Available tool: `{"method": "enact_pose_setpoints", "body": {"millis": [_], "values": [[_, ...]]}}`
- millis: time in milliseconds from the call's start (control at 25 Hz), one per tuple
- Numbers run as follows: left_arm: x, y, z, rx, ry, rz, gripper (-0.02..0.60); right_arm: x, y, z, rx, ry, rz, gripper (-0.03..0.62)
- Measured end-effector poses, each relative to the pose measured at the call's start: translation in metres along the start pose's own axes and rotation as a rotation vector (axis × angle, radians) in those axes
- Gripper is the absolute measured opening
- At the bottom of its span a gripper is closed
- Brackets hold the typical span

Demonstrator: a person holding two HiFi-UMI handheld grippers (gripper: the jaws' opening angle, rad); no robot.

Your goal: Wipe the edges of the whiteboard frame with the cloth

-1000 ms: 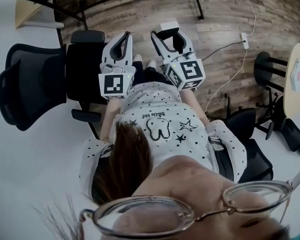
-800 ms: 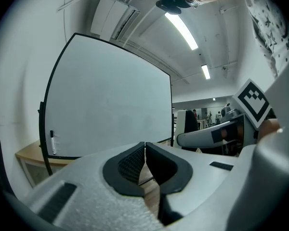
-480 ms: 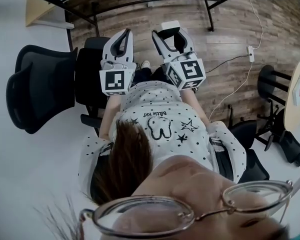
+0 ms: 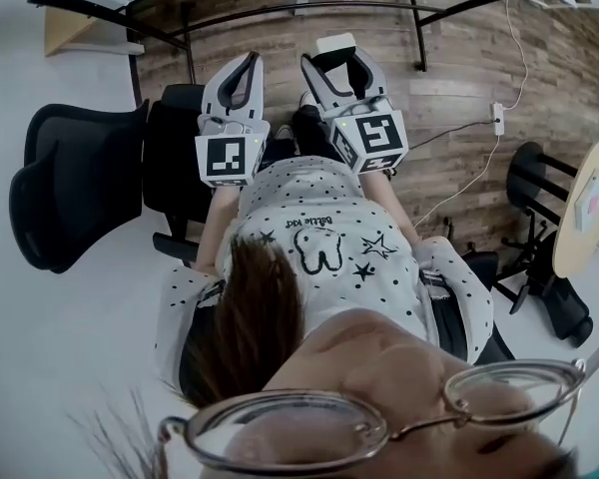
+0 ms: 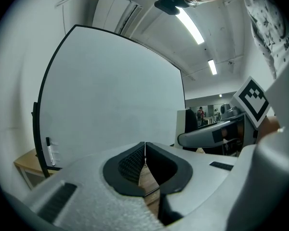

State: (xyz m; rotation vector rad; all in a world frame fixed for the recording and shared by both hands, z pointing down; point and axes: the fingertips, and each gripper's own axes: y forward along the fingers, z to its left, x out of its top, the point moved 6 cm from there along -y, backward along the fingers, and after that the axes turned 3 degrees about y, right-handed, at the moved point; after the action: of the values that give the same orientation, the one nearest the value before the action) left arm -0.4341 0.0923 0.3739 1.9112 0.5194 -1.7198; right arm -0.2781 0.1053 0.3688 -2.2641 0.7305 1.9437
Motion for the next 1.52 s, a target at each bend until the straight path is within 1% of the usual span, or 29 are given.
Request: {"method": "enact_pose_setpoints", "body": {"millis": [240, 400, 600, 760, 960, 1120, 1320, 1520], "values": [[0.006, 0.041, 0.003, 0.086, -0.017, -0.025, 0.02, 0.018, 0.035, -0.042, 0.06, -0.035, 0.01, 0.245], [0.004, 0.052, 0.011, 0.133, -0.024, -0.036, 0.02, 0.021, 0.054, -0.051, 0.081, -0.047, 0.014, 0.244], [0.005, 0.056, 0.017, 0.163, -0.022, -0.035, 0.02, 0.026, 0.06, -0.053, 0.092, -0.043, 0.006, 0.244], [0.007, 0.063, 0.026, 0.165, -0.012, -0.042, 0.02, 0.028, 0.067, -0.054, 0.083, -0.041, 0.005, 0.244], [0.011, 0.068, 0.044, 0.165, -0.008, -0.044, 0.02, 0.035, 0.083, -0.046, 0.081, -0.04, -0.004, 0.244], [0.015, 0.066, 0.072, 0.178, 0.015, -0.039, 0.02, 0.037, 0.121, -0.026, 0.096, -0.06, 0.002, 0.242], [0.003, 0.043, 0.134, 0.243, 0.032, -0.015, 0.02, 0.026, 0.193, 0.02, 0.129, -0.116, 0.032, 0.242], [0.0, 0.026, 0.171, 0.314, 0.042, 0.001, 0.02, 0.02, 0.243, 0.045, 0.118, -0.143, 0.055, 0.242]]}}
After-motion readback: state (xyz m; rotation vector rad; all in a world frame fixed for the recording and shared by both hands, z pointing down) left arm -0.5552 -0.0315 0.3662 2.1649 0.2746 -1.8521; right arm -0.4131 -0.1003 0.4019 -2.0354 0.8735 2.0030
